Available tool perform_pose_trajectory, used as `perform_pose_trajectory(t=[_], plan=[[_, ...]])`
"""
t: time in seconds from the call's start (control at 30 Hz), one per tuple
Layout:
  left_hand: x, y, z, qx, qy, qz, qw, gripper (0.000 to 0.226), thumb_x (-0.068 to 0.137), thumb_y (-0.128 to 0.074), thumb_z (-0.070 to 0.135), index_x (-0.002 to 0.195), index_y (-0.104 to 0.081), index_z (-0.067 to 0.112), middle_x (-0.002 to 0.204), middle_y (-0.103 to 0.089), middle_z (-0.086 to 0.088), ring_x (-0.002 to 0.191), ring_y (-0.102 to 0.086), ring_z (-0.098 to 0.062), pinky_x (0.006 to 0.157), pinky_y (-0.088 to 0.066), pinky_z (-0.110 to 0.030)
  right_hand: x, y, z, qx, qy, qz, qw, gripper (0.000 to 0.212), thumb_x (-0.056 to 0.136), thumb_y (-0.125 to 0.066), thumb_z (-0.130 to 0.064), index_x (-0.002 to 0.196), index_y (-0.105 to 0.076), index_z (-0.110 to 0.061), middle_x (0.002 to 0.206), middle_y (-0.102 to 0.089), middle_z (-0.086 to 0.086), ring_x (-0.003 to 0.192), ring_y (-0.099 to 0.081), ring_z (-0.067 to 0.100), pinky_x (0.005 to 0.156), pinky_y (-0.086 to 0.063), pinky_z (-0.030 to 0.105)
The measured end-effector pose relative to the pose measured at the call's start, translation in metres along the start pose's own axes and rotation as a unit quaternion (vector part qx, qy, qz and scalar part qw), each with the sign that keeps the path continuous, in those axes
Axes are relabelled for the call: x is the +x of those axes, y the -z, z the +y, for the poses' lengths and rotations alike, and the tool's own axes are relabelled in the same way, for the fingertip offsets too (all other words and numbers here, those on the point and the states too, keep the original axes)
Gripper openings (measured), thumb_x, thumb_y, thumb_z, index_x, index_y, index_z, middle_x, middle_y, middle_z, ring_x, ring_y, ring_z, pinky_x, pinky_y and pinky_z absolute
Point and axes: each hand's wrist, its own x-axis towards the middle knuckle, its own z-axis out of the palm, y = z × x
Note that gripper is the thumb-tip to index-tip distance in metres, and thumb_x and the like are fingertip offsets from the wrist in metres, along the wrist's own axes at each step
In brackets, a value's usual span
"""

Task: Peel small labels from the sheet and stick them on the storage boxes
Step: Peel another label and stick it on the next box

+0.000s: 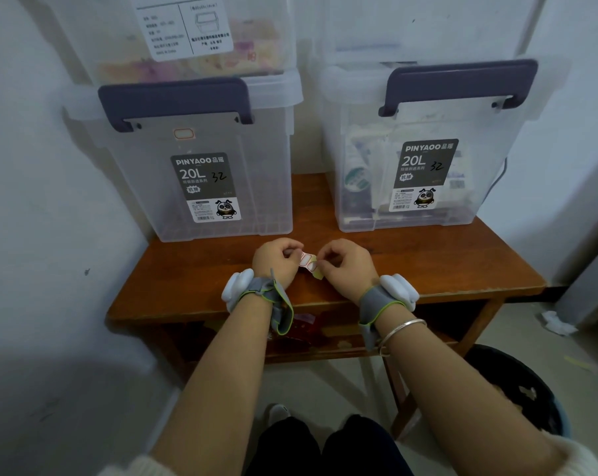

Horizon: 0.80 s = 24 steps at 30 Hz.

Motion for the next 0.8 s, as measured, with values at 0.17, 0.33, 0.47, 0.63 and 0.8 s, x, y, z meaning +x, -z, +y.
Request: perform_pose_trajectory(t=[0.17,0.33,0.47,0.63,0.8], plan=[[-0.0008,0.0001,0.0003,0.009,0.007,0.019,1.000,0.021,0.087,-0.054,0.007,0.104,-0.066,0.003,0.102,-0.069,-0.020,0.095,-0.062,-0.030,0.074,-0.040,-0.024,-0.0002,0.0013,-0.0005,0.022,-0.015,0.001,1.000,0.007,0.077,-0.059,-0.003,0.080,-0.064,-0.001,0.095,-0.065,0.018,0.080,-0.050,0.017,0.070,-0.038,0.022],[0.0007,-0.0014,-0.0014,0.030,0.019,0.033,0.999,0.021,0.087,-0.053,0.009,0.104,-0.065,0.004,0.103,-0.069,-0.019,0.096,-0.062,-0.030,0.073,-0.039,-0.024,0.0005,0.0014,0.0007,0.035,-0.025,0.004,0.999,0.008,0.078,-0.057,-0.003,0.081,-0.064,-0.003,0.096,-0.065,0.015,0.086,-0.055,0.023,0.071,-0.039,0.022],[0.0036,-0.0027,-0.0028,0.044,0.027,0.037,0.998,0.022,0.087,-0.053,0.009,0.105,-0.065,0.005,0.104,-0.069,-0.019,0.097,-0.062,-0.031,0.072,-0.039,-0.024,0.0027,0.0019,0.0033,0.062,-0.033,0.012,0.997,0.005,0.078,-0.059,-0.004,0.080,-0.063,-0.003,0.085,-0.061,0.005,0.076,-0.049,0.013,0.058,-0.034,0.015],[0.0069,-0.0045,-0.0007,0.108,0.033,0.041,0.993,0.024,0.088,-0.051,0.011,0.108,-0.064,0.007,0.107,-0.069,-0.016,0.100,-0.061,-0.030,0.078,-0.046,-0.032,0.0050,0.0022,0.0067,0.104,-0.070,0.039,0.991,0.009,0.080,-0.058,-0.008,0.075,-0.058,-0.015,0.066,-0.050,-0.009,0.054,-0.041,0.006,0.046,-0.036,0.009],[0.0064,-0.0043,0.0016,0.224,0.022,0.012,0.974,0.026,0.091,-0.045,0.014,0.110,-0.062,0.008,0.117,-0.060,-0.015,0.110,-0.052,-0.031,0.089,-0.045,-0.039,0.0051,0.0042,0.0071,0.155,-0.096,0.049,0.982,0.013,0.081,-0.054,-0.006,0.076,-0.055,-0.018,0.071,-0.051,-0.011,0.066,-0.047,0.007,0.060,-0.041,0.018]])
